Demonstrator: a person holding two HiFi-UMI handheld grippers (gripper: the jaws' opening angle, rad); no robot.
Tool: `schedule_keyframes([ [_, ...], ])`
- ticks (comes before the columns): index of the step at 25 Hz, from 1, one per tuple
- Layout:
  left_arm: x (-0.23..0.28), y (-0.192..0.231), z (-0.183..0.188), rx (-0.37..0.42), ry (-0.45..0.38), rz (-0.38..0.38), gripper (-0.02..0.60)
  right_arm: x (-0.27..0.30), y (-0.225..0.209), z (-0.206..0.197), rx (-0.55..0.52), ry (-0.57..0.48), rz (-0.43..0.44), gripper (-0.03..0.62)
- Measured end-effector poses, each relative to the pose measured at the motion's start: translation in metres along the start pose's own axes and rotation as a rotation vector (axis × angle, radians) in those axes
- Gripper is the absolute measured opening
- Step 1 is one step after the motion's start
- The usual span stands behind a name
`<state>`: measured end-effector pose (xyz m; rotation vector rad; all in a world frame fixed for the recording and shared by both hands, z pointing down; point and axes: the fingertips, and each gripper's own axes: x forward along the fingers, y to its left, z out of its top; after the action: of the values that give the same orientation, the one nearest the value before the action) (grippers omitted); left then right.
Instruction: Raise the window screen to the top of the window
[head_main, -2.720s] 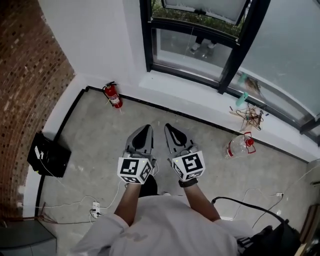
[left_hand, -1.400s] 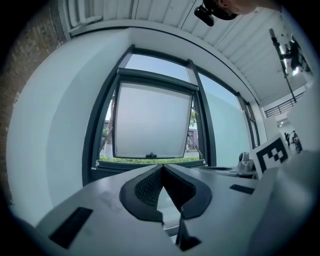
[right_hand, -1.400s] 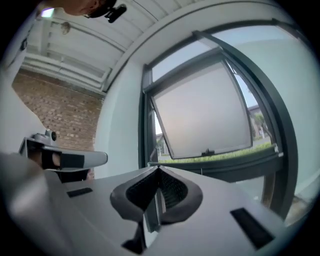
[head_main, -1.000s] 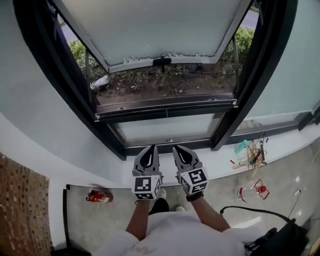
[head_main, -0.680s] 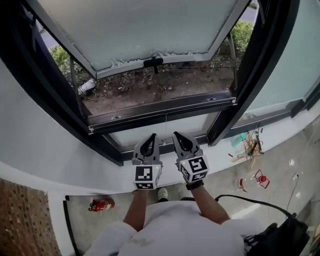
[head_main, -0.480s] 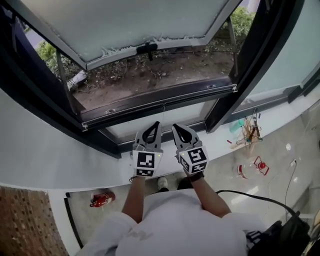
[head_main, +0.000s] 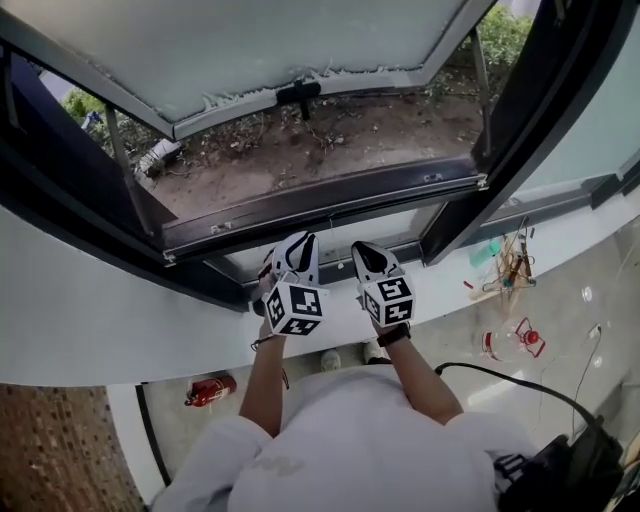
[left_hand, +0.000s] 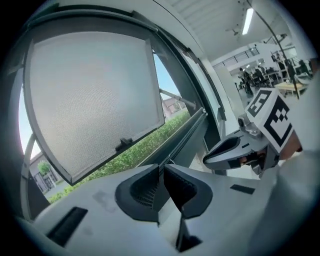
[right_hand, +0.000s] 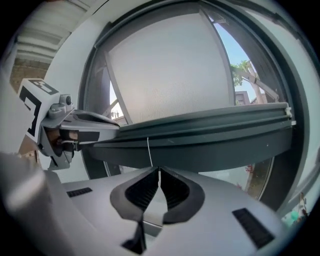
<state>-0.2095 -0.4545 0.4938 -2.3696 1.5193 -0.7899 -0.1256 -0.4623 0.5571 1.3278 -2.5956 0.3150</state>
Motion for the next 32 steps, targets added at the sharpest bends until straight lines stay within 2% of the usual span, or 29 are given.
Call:
schedule_keyframes([
  [3,0.009,0.001,-0.007,0.143,0.074,0.018,0.053,0.011,0.005,-0.013,-0.007,0.041,0.040,0.005],
  [6,0.018,-0.002,-0.014,0.253,0.139,0.031,0.091,0.021,0.008,-0.026,-0.007,0.081,0.084,0.008],
  [7,0.021,-0.002,-0.014,0.293,0.155,0.044,0.103,0.025,0.008,-0.032,-0.009,0.103,0.089,0.034],
  [9,0.025,0.000,-0.014,0.371,0.179,0.077,0.109,0.034,0.007,-0.043,-0.017,0.152,0.088,0.120],
  [10,0.026,0.003,-0.014,0.399,0.184,0.089,0.110,0.038,0.007,-0.047,-0.017,0.167,0.093,0.141],
  [16,0.030,0.008,-0.024,0.555,0.247,0.100,0.109,0.059,0.020,-0.050,0.012,0.153,0.160,0.144],
  [22,0.036,0.014,-0.040,0.615,0.312,0.131,0.109,0.082,0.025,-0.052,0.048,0.143,0.189,0.144],
  [26,0.036,0.016,-0.041,0.659,0.296,0.211,0.109,0.093,0.030,-0.057,0.081,0.144,0.220,0.143],
  [28,0.036,0.014,-0.041,0.655,0.282,0.236,0.109,0.094,0.032,-0.062,0.098,0.152,0.238,0.143],
  [29,0.035,0.012,-0.041,0.644,0.282,0.239,0.109,0.094,0.035,-0.065,0.110,0.156,0.257,0.127],
  [30,0.035,0.012,-0.041,0.634,0.286,0.238,0.109,0.095,0.038,-0.067,0.124,0.154,0.280,0.015],
  [32,0.034,0.014,-0.041,0.625,0.295,0.236,0.109,0.100,0.046,-0.067,0.131,0.134,0.309,0.002],
])
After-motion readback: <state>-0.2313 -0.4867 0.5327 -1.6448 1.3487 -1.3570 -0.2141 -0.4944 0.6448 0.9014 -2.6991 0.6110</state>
